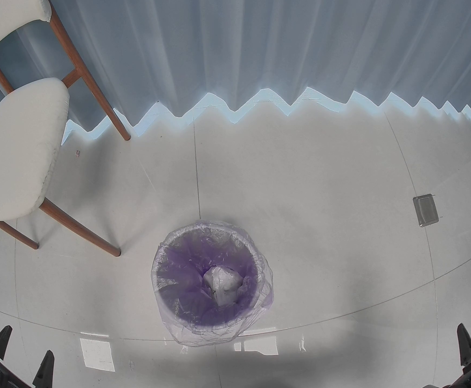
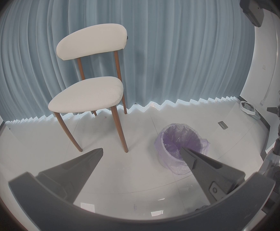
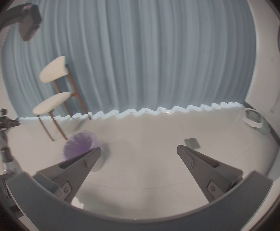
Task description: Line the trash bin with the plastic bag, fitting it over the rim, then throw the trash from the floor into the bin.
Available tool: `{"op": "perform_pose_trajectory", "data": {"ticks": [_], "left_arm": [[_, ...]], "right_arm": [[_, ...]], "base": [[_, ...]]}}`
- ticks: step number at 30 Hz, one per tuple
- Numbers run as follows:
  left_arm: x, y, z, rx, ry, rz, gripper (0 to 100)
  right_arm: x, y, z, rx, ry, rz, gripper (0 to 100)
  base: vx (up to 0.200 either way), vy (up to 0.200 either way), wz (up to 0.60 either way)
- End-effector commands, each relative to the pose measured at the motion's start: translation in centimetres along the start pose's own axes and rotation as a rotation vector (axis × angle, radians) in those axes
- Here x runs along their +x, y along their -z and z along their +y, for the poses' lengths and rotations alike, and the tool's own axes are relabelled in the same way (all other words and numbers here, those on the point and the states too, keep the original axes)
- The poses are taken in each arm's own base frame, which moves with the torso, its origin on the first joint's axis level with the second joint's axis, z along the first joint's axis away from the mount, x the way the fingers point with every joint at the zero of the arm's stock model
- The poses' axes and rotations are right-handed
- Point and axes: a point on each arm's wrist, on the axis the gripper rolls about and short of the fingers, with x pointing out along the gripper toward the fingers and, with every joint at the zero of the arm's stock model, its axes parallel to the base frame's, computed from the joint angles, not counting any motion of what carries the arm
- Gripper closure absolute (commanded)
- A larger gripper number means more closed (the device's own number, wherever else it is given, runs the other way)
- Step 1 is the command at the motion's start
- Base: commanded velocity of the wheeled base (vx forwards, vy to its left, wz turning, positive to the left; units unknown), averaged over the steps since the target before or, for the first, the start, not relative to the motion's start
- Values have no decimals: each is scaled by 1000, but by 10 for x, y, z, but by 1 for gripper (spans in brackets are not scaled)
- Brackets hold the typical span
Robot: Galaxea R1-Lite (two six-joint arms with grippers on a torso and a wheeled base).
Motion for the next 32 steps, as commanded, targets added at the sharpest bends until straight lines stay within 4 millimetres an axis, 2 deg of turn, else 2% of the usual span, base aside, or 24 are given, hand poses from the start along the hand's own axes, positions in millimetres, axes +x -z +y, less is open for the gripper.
{"op": "perform_pose_trajectory", "data": {"ticks": [1, 2, 3, 5, 7, 12, 15, 19, 32], "left_arm": [[1, 5, 0, 0, -1, 6, 0], [1, 5, 0, 3, 3, 6, 0], [1, 5, 0, 5, 2, 6, 0], [1, 5, 0, 3, 2, 6, 0], [1, 5, 0, 0, 2, 6, 0], [1, 5, 0, -3, 0, 5, 0], [1, 5, 0, -1, 0, 5, 0], [1, 5, 0, 0, 0, 5, 0], [1, 5, 0, -4, 0, 6, 0]], "right_arm": [[-2, 0, -4, 24, 158, -1, 0], [-2, -1, 3, -5, -135, -6, 0], [-2, -1, 4, -2, -167, -4, 0], [-2, -1, 3, -2, -130, 1, 0], [-1, 0, -1, -5, 34, 7, 0], [-1, 0, -3, 50, 120, -13, 0], [0, 0, -1, 68, 41, -30, 0], [1, 6, 1, -6, -30, 5, 0], [1, 6, 1, 6, -30, -1, 0]], "base": [[0, 0, 0], [0, 0, 0], [0, 0, 0], [0, 0, 0], [0, 0, 0], [0, 0, 0], [0, 0, 0], [0, 0, 0], [0, 0, 0]]}}
